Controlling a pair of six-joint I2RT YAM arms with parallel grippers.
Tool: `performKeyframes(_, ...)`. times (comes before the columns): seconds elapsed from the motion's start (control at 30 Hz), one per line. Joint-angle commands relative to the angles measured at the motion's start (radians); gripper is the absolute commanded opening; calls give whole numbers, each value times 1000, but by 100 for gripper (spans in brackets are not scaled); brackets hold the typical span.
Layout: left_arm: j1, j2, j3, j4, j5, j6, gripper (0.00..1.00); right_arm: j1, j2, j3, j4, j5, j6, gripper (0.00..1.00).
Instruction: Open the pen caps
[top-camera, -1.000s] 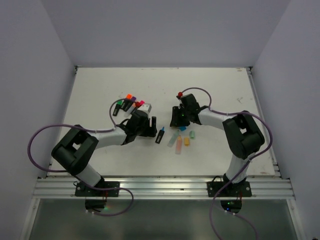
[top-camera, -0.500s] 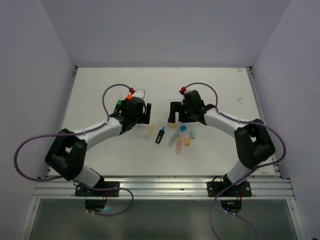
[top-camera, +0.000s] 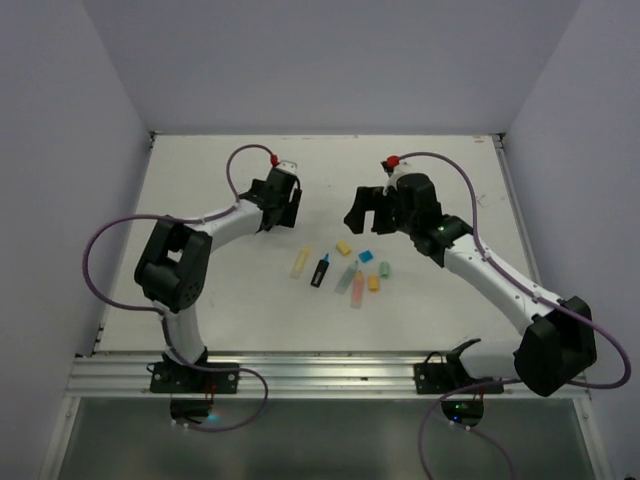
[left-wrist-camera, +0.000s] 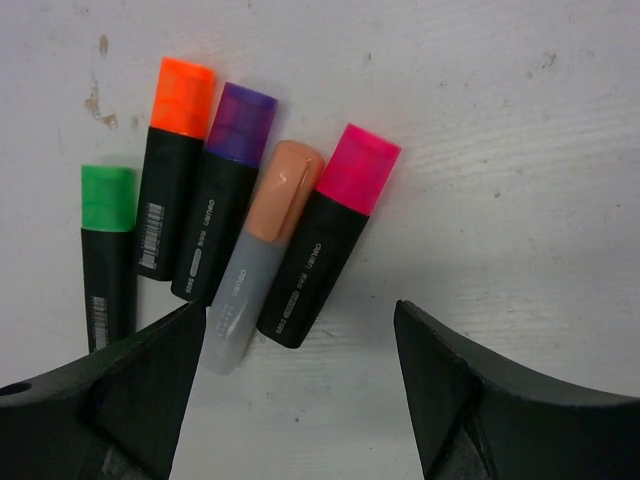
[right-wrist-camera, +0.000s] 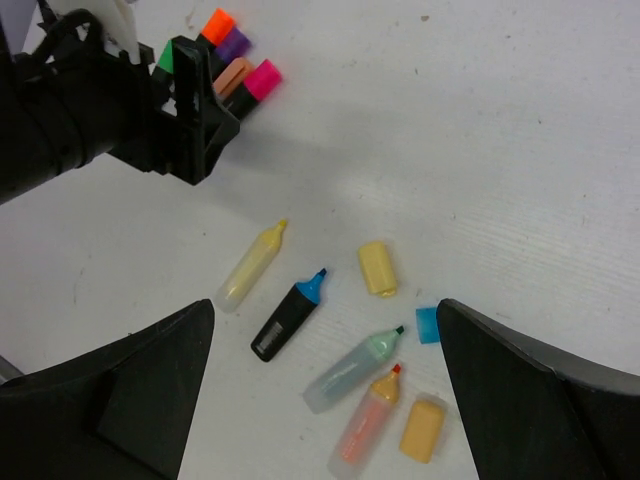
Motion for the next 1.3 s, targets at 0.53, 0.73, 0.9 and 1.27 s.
performKeyframes(0.53, 19, 187, 116, -20, 65, 59, 64, 2, -80, -50, -25, 42, -36, 98)
performKeyframes(0.73, 22, 207, 118, -36, 93, 58, 52, 3, -72, -56, -22, 37, -33, 98)
performKeyframes(0.9, 19, 186, 78, -36, 179, 27, 36, 2, -69, -61, -17, 36, -30, 98)
performKeyframes(1.27, -21, 47, -137, 48, 384, -54, 4, 2, -50, -75, 18, -12, 1, 98)
